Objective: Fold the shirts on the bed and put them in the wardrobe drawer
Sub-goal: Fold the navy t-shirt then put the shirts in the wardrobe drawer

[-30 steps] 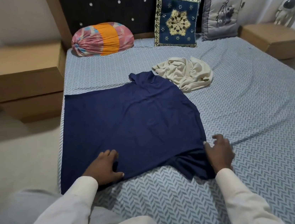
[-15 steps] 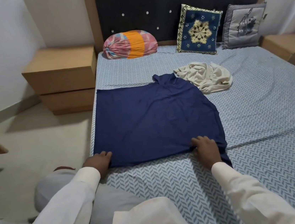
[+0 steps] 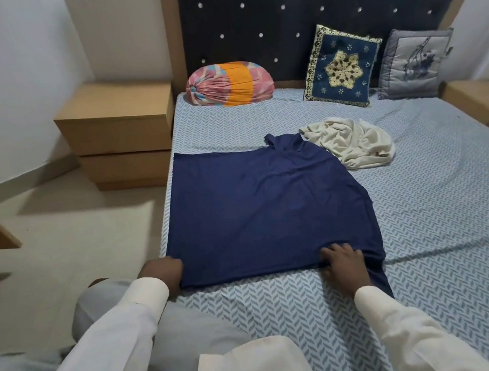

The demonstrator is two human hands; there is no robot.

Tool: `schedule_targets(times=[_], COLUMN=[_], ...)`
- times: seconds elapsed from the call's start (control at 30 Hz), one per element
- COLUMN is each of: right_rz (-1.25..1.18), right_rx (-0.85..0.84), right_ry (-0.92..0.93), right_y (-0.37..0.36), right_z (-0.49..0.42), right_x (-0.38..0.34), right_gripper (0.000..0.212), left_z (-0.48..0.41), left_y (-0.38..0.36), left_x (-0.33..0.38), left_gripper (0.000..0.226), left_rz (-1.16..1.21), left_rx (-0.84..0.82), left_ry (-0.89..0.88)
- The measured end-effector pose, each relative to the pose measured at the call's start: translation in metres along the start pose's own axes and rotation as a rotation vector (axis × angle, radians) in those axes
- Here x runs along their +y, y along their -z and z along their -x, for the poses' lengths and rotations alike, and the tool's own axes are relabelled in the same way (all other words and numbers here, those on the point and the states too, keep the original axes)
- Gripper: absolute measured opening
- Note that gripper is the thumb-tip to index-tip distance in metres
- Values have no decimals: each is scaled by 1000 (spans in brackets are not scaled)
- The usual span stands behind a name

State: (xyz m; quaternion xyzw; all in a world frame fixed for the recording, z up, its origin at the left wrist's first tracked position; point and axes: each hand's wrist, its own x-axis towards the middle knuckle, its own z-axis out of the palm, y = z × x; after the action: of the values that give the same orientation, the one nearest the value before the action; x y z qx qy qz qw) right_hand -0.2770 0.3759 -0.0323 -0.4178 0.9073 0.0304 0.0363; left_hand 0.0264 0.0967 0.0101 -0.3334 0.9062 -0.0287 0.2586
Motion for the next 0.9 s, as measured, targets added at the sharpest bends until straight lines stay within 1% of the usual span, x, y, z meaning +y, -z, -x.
schedule_targets(times=[0.1, 0.17, 0.27, 0.33, 0.4, 0.5, 0.57, 0.67, 0.77, 0.9], right_rz=[-64, -199, -358, -414, -449, -502, -531, -530, -502, -474], right_rx=[10, 70, 143, 165, 170, 183, 177, 157, 106, 54], right_ry=[35, -8, -68, -91, -117, -110, -118, -129, -141, -162], right_y=[2, 3, 9, 14, 21, 27, 33, 39, 38, 31], right_z=[-5, -9, -17, -33, -55, -93, -116, -148, -170, -193], right_x=[4, 8, 13, 10, 7, 4, 2, -3, -6, -9], right_gripper=[16, 12, 12, 12, 10, 4, 4, 4, 5, 8], left_z=[-1, -4, -11, -22, -36, -70, -83, -99, -118, -136], left_y=[3, 5, 7, 7, 8, 8, 18, 34, 35, 31], left_x=[-6, -10, -18, -27, -34, -41, -40, -35, -31, -25], left_gripper=[34, 31, 11, 3, 10, 17, 16, 6, 13, 18], left_rz=[95, 253, 565, 773, 941, 1183, 1285, 1353, 1315, 1203], left_rx=[-9, -31, -17, 43, 116, 260, 333, 386, 420, 405], left_ry=[22, 21, 24, 44, 106, 268, 354, 395, 427, 522])
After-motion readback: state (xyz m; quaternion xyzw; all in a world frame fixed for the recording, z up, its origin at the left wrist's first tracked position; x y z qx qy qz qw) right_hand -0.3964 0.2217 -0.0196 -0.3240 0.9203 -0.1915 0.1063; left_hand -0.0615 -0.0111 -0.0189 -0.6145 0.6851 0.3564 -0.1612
